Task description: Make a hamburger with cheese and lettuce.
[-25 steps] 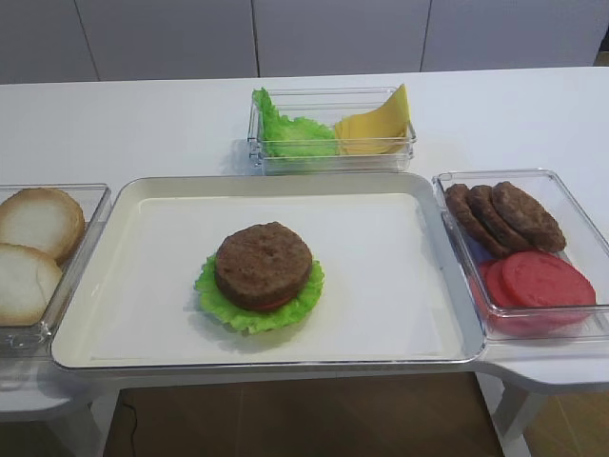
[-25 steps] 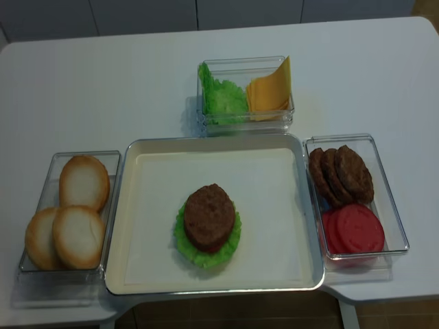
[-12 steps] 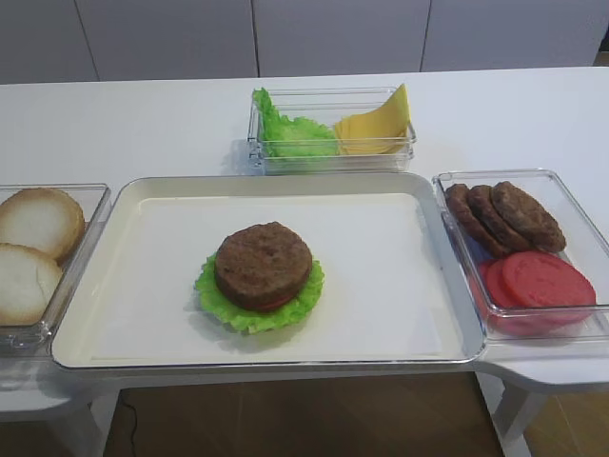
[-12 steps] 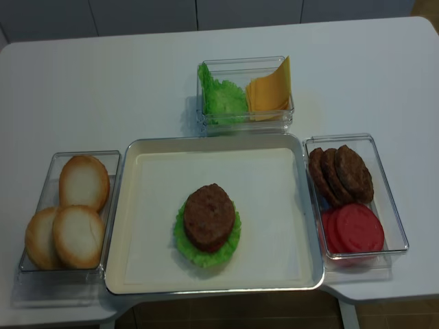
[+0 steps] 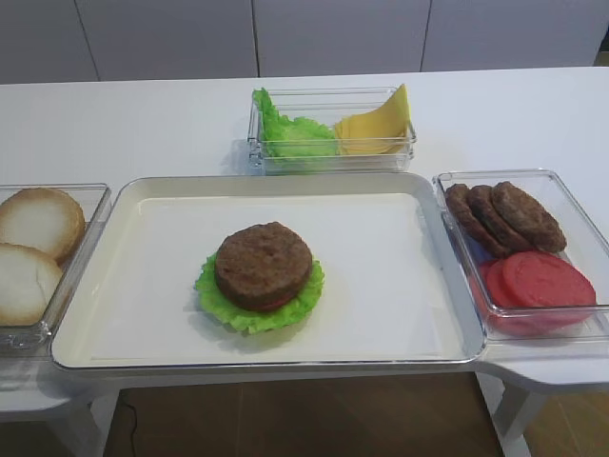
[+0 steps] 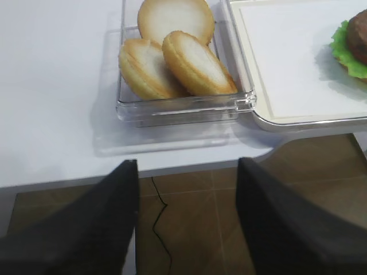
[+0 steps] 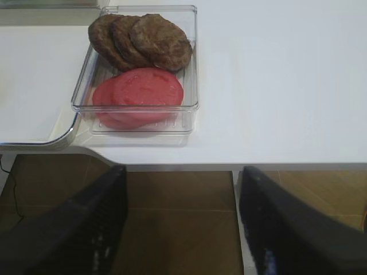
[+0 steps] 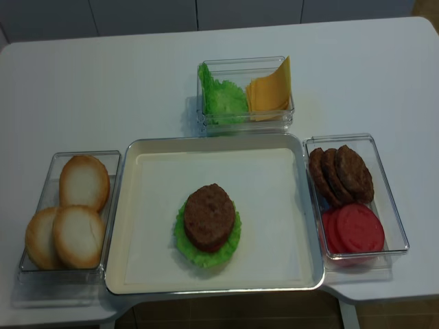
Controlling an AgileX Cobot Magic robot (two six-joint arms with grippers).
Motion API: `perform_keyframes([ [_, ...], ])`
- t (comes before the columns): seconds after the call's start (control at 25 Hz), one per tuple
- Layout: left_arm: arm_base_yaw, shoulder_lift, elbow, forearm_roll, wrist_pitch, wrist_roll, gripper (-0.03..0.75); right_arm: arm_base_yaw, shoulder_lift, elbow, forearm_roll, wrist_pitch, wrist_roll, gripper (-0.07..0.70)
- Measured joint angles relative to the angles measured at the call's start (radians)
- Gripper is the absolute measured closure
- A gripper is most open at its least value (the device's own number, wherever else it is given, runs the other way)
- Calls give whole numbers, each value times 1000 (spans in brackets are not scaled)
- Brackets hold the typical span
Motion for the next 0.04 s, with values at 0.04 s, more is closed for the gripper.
perform_keyframes([
  [0.04,0,0,0,0,0,0,314,0,0,0,0,0,0,152],
])
